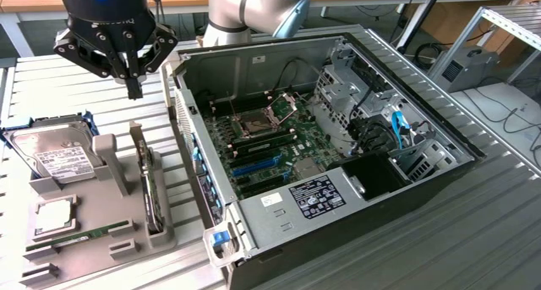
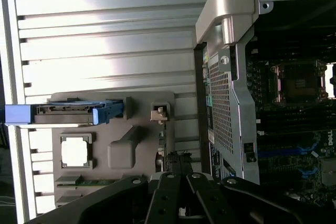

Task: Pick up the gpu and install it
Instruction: 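Reach for the gpu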

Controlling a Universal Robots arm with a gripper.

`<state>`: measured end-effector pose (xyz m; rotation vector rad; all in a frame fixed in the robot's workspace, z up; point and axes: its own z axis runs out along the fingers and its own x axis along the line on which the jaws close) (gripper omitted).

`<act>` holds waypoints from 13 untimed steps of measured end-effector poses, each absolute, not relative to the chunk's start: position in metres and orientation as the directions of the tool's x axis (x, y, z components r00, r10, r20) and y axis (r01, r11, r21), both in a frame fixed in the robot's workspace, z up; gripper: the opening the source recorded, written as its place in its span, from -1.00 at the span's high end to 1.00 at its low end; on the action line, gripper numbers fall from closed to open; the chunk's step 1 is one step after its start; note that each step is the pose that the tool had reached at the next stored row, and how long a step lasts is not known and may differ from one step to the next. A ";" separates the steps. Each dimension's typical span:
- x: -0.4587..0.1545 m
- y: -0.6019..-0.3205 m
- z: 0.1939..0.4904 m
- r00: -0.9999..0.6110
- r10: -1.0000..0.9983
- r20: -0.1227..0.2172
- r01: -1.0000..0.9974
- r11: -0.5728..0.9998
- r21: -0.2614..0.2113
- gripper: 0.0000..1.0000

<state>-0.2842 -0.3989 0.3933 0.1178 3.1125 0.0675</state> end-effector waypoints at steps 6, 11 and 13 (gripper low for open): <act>-0.284 -0.400 0.393 -0.997 0.076 -0.024 0.075 0.996 0.044 0.79; -0.284 -0.404 0.393 -0.997 0.076 -0.024 0.075 0.996 0.044 0.79; -0.284 -0.406 0.393 -0.997 0.076 -0.025 0.075 0.996 0.044 0.79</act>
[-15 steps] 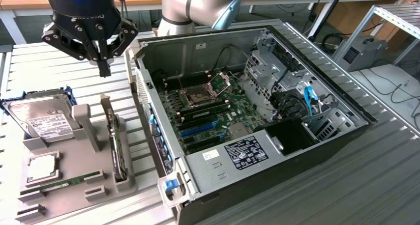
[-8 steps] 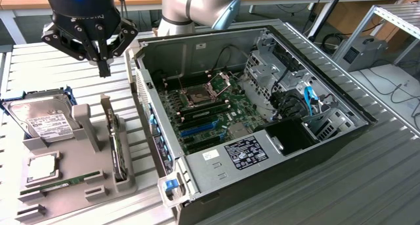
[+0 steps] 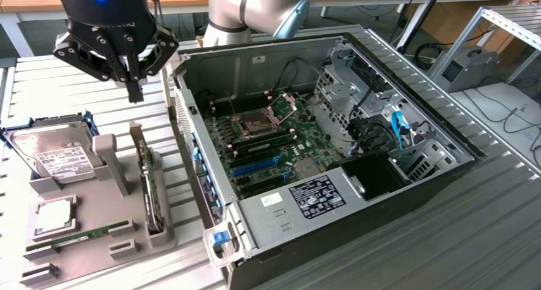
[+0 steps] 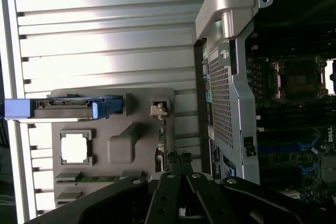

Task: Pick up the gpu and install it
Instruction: 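Reach for the gpu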

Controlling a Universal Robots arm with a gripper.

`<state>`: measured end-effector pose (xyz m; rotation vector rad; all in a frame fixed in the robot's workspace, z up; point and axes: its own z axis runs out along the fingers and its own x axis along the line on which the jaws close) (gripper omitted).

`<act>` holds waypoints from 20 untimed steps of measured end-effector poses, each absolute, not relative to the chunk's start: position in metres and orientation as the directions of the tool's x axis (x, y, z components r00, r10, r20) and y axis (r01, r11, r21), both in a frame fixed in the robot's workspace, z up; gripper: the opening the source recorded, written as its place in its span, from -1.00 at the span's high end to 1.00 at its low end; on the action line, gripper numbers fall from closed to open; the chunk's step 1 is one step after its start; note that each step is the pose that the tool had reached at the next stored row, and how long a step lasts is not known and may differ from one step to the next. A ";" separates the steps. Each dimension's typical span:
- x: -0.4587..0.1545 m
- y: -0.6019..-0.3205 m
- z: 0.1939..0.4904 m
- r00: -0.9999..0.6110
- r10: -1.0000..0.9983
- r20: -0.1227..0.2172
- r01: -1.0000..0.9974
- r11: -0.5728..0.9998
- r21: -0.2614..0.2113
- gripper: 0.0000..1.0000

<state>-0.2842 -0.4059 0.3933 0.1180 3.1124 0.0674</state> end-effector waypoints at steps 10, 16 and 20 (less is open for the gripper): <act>-0.284 -0.413 0.393 -0.997 0.076 -0.025 0.075 0.996 0.042 0.79; -0.284 -0.417 0.393 -0.997 0.076 -0.025 0.075 0.996 0.043 0.79; -0.284 -0.420 0.393 -0.997 0.076 -0.025 0.075 0.996 0.043 0.79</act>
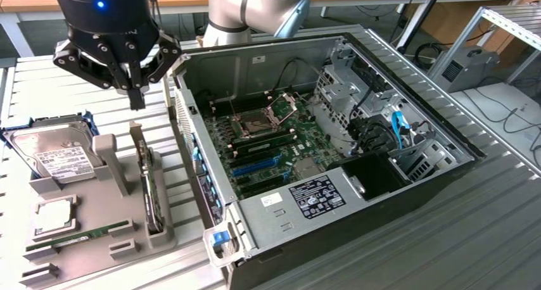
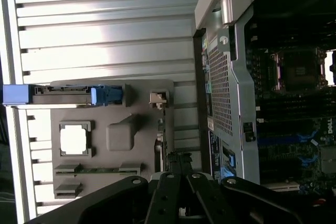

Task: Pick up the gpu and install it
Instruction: 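Reach for the gpu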

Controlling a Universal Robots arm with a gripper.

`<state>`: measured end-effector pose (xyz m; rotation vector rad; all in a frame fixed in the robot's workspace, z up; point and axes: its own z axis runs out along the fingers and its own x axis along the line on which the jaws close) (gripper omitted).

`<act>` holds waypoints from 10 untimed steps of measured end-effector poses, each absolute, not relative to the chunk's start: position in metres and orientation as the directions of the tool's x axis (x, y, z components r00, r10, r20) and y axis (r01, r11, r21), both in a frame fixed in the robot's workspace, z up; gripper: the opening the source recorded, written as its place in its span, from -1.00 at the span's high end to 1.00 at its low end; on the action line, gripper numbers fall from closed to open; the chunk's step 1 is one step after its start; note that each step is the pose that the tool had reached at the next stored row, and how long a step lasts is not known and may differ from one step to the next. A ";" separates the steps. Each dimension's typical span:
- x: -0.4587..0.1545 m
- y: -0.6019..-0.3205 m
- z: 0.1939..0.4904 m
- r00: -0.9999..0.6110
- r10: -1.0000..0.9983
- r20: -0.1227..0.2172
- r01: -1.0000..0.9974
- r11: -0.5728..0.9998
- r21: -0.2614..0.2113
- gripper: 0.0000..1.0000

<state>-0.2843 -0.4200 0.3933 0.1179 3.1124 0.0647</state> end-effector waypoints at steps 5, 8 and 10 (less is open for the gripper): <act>-0.284 -0.423 0.393 -0.997 0.076 -0.025 0.075 0.996 0.042 0.79; -0.284 -0.425 0.393 -0.997 0.076 -0.025 0.075 0.996 0.042 0.79; -0.284 -0.427 0.393 -0.997 0.076 -0.025 0.075 0.996 0.042 0.79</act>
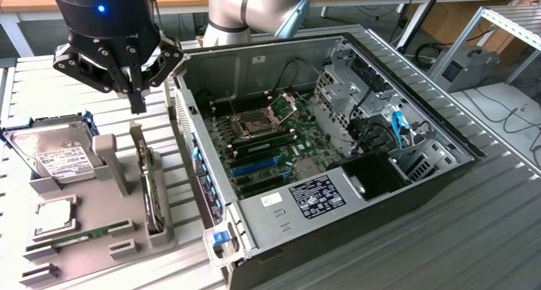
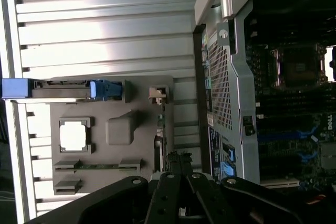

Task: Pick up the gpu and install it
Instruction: 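Reach for the gpu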

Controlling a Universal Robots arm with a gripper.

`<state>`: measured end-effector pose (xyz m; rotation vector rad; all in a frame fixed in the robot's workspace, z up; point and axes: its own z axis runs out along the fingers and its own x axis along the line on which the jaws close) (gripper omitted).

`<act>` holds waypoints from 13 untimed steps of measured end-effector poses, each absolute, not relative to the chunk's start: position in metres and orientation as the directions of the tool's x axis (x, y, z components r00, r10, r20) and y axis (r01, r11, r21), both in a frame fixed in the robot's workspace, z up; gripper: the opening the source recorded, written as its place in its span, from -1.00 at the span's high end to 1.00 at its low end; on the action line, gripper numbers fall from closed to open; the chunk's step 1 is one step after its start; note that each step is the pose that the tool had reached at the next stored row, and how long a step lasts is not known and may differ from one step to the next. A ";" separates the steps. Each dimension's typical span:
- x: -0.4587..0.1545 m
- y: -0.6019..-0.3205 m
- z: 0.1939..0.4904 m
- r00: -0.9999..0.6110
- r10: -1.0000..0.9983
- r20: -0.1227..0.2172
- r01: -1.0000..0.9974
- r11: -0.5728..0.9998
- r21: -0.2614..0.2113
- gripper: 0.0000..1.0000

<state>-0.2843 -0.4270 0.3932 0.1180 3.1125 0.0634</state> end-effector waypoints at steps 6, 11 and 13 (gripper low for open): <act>-0.284 -0.431 0.393 -0.997 0.076 -0.025 0.075 0.996 0.040 0.79; -0.284 -0.434 0.393 -0.997 0.076 -0.025 0.075 0.996 0.039 0.79; -0.284 -0.436 0.393 -0.997 0.076 -0.025 0.075 0.996 0.038 0.79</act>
